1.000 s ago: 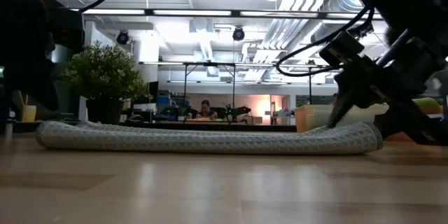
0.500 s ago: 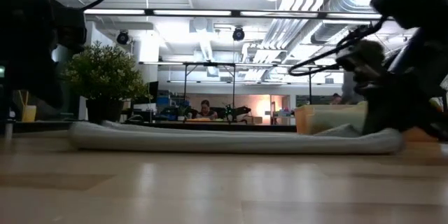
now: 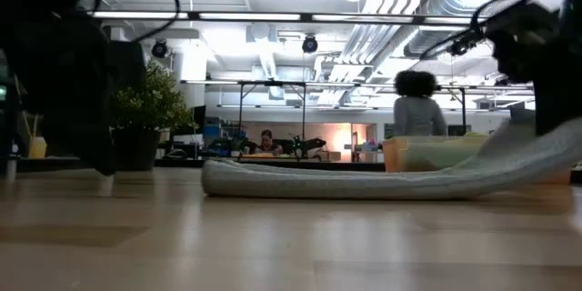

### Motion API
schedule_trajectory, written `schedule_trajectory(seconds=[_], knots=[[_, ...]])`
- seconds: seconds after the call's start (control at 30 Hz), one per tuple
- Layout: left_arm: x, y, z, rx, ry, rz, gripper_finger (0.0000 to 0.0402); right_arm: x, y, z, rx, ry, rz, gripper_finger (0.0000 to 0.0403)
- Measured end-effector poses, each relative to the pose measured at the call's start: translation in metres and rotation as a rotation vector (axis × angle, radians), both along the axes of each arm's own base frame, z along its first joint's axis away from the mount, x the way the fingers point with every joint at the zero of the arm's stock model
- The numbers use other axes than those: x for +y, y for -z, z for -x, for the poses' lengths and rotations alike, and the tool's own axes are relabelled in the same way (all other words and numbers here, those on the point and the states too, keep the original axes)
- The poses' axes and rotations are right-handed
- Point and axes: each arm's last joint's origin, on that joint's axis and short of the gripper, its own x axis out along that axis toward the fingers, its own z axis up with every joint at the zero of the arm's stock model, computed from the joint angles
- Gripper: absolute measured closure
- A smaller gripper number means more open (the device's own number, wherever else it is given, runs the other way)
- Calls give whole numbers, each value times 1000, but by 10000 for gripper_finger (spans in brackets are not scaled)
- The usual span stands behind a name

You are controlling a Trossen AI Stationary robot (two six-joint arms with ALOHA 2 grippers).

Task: Fold microfiber towels
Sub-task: Fold the gray microfiber cloth

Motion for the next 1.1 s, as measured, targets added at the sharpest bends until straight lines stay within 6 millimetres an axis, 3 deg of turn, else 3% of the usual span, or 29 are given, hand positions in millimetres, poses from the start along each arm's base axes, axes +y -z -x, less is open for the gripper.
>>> schedule_trajectory(seconds=[0.13,0.3,0.63,0.93,1.1], knots=[[5,14,-16,-37,-29,-2,318,3,-23,-6,34,-37,24,402],[9,22,-36,-91,-47,-6,394,8,-34,-17,41,-49,26,402],[11,24,-78,-83,112,-57,397,22,-26,-58,-21,-35,24,403],[9,23,-81,-82,124,-43,400,28,1,-93,-102,55,47,403],[9,22,-81,-83,124,-42,401,26,10,-102,-127,144,68,403]])
